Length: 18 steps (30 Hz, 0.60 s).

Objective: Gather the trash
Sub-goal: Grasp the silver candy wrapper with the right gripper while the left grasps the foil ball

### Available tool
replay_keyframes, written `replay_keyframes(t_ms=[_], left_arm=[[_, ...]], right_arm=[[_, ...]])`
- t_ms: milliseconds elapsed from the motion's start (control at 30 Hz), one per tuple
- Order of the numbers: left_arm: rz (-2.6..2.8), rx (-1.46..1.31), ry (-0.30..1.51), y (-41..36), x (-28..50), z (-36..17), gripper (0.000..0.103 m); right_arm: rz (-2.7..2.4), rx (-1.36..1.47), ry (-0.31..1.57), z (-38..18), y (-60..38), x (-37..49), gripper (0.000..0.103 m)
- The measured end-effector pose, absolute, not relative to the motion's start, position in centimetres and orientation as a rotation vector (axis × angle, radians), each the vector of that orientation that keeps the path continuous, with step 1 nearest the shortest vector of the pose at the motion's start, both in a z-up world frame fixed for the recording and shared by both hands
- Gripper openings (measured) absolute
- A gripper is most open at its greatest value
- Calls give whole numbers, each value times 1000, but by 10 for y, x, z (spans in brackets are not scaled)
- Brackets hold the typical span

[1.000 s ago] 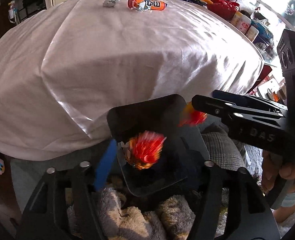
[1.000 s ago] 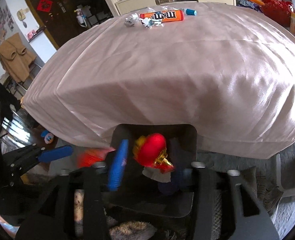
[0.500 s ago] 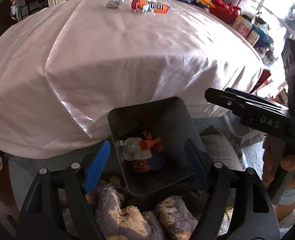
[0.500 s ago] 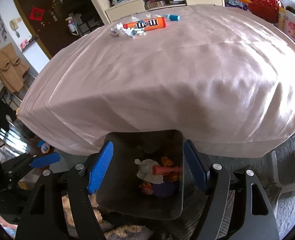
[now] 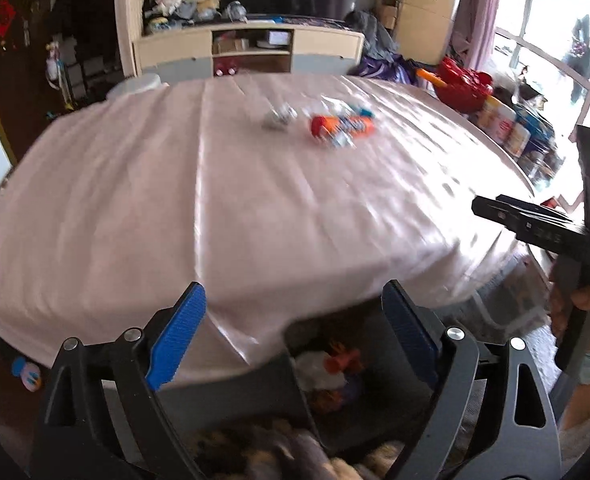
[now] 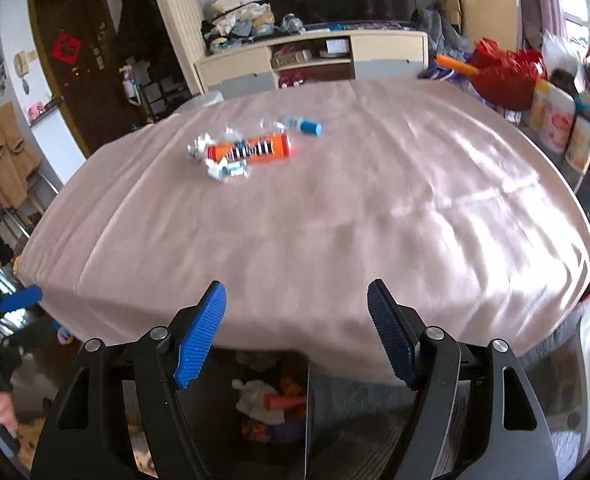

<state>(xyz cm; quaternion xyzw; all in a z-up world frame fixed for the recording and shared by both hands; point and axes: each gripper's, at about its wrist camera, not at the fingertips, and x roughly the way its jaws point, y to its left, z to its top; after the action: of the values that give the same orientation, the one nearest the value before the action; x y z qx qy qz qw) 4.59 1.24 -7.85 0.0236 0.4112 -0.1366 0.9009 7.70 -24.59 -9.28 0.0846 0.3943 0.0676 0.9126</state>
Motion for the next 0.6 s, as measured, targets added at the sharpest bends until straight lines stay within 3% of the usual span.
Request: replay_keyframes(t_ms=[433,533,600], left_arm=[[-213,60,803,23,148,-69,85],[-195,78,809,22,172,-72,84],[-194,88,818,21,183,-75,84]], right_arm=[[258,101,826,-99,-188,158,73],[291,86,854,-104,-175,177,65],[290,66,859,-105,-169,190,65]])
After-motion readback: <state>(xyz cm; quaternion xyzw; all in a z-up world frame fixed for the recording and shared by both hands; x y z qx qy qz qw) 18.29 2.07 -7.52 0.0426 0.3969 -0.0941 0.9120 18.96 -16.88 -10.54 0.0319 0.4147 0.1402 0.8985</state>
